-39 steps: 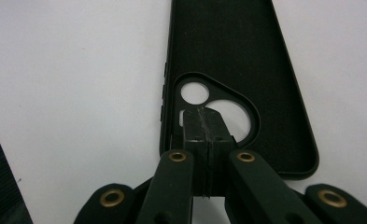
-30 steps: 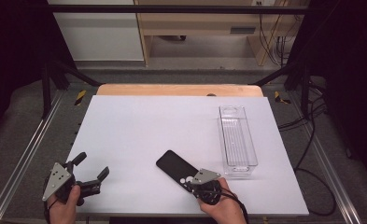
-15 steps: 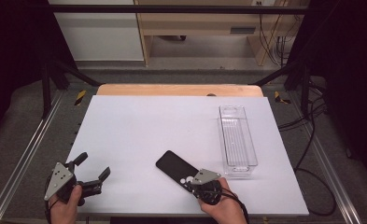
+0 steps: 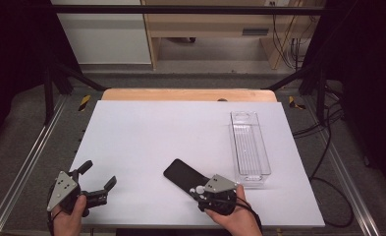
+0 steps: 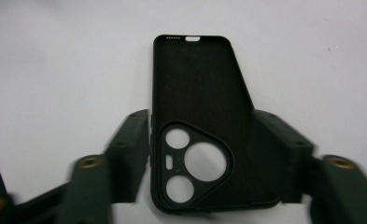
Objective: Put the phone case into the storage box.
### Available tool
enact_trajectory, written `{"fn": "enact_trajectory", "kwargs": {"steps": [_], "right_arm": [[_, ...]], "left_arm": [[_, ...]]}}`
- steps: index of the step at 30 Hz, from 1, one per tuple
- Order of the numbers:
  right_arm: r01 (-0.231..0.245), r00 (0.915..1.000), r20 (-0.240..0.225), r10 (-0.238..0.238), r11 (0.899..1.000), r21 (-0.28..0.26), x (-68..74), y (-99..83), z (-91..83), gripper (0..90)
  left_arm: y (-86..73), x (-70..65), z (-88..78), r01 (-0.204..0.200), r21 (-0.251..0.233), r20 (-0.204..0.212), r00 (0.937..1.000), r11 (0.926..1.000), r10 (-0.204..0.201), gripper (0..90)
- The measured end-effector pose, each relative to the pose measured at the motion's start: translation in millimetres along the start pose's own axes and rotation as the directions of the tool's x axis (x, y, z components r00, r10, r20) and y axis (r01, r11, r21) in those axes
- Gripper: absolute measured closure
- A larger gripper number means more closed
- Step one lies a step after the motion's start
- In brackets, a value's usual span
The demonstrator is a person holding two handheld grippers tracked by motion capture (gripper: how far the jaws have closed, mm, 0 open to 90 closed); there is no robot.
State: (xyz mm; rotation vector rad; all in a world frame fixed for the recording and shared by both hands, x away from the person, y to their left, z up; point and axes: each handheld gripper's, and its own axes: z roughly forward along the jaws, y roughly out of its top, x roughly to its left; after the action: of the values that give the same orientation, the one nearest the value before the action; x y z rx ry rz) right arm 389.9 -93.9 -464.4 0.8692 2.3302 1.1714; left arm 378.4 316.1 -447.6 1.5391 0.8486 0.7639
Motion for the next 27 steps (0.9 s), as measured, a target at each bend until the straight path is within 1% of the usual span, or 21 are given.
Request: {"fn": "enact_trajectory", "kwargs": {"steps": [2,3,4,6,8,14,21,27], "right_arm": [[-0.013,0.9999,-0.002,0.013,1.000,0.003,-0.6,-0.1,2.1,21.1],[-0.024,0.9997,-0.001,0.024,1.000,0.013,-0.5,-0.3,3.3,16.9],[-0.024,0.9997,0.000,0.024,0.999,0.022,-0.8,-0.6,4.2,14.9],[-0.030,0.9995,0.006,0.030,0.999,0.023,-1.1,-0.9,5.3,11.1],[-0.035,0.9994,0.000,0.035,0.999,0.028,-2.1,-1.8,6.0,8.9],[-0.051,0.9987,-0.005,0.051,0.997,0.055,-5.6,-4.5,9.9,8.4],[-0.030,0.9995,-0.005,0.031,0.996,0.084,-5.1,-5.1,16.1,9.0],[-0.021,0.9998,0.008,0.020,0.994,0.103,-7.1,-5.6,20.5,9.0]], "left_arm": [[0.0,-0.1,0.1,0.000,0.000,0.000,1.0000,1.0000,0.000,1.3],[0.0,-0.1,0.2,-0.001,0.001,0.000,1.0000,1.0000,0.001,1.3],[0.1,-0.2,0.2,-0.002,0.001,0.000,1.0000,1.0000,0.002,1.3],[0.2,-0.4,0.2,-0.003,0.001,0.001,1.0000,1.0000,0.003,1.3],[0.2,-0.5,0.3,-0.004,0.001,0.001,1.0000,1.0000,0.004,1.3],[0.4,-0.9,0.6,-0.008,0.003,0.002,1.0000,1.0000,0.008,1.3],[0.6,-1.4,0.8,-0.010,0.003,0.002,0.9999,0.9999,0.010,1.3],[1.0,-1.6,0.8,-0.013,0.002,0.003,0.9999,0.9999,0.013,1.3]]}}
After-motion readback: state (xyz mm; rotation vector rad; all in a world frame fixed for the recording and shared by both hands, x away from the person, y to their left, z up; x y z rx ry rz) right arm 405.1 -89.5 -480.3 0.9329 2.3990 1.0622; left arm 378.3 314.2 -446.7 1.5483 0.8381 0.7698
